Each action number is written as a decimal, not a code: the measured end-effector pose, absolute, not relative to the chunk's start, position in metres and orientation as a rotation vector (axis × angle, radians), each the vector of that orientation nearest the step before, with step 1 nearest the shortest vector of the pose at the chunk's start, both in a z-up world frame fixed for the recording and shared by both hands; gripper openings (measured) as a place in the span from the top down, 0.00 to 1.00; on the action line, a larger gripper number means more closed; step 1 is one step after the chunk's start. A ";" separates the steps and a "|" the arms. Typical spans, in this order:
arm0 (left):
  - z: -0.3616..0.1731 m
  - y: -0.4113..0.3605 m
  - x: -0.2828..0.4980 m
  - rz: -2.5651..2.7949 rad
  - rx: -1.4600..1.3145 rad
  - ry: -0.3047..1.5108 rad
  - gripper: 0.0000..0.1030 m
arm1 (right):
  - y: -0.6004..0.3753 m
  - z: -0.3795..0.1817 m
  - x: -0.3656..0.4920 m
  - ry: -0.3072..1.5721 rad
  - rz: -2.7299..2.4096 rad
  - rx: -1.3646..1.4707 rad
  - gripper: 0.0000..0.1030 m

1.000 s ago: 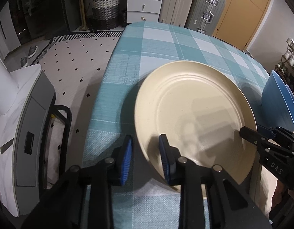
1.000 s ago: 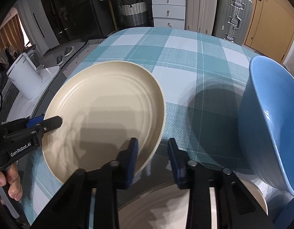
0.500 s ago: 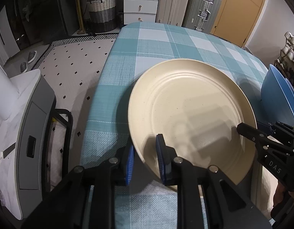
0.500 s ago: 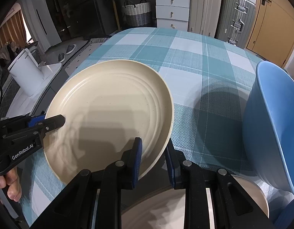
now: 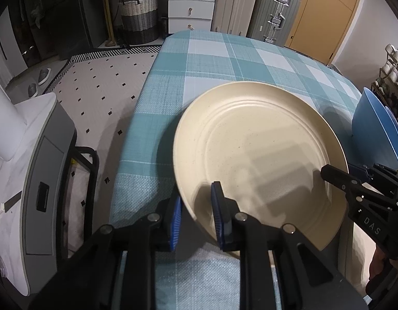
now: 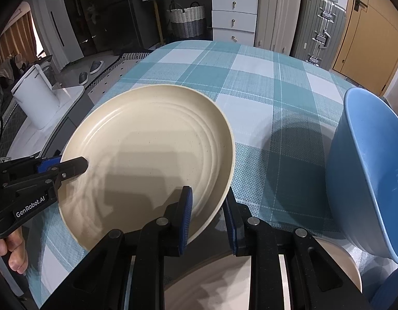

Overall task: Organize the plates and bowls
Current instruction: 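Lift the cream plate with both grippers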

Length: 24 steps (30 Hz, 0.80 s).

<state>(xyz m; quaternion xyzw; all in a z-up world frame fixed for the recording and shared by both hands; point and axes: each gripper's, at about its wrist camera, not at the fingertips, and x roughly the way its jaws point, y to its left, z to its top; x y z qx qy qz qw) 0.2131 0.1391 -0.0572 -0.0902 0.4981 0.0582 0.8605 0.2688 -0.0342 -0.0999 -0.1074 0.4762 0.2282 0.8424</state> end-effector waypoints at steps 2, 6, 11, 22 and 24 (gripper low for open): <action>-0.056 0.139 0.212 0.124 -0.190 1.041 0.81 | -0.034 -0.099 0.268 1.003 0.484 -0.229 0.77; -0.052 0.140 0.209 0.128 -0.186 1.033 0.81 | -0.033 -0.096 0.266 0.994 0.487 -0.228 0.77; -0.045 0.140 0.206 0.134 -0.182 1.018 0.81 | -0.033 -0.091 0.262 0.979 0.491 -0.226 0.77; -0.023 0.136 0.193 0.137 -0.175 0.983 0.81 | -0.037 -0.070 0.251 0.946 0.496 -0.222 0.77; -0.018 0.135 0.190 0.136 -0.174 0.977 0.81 | -0.038 -0.065 0.248 0.939 0.496 -0.221 0.77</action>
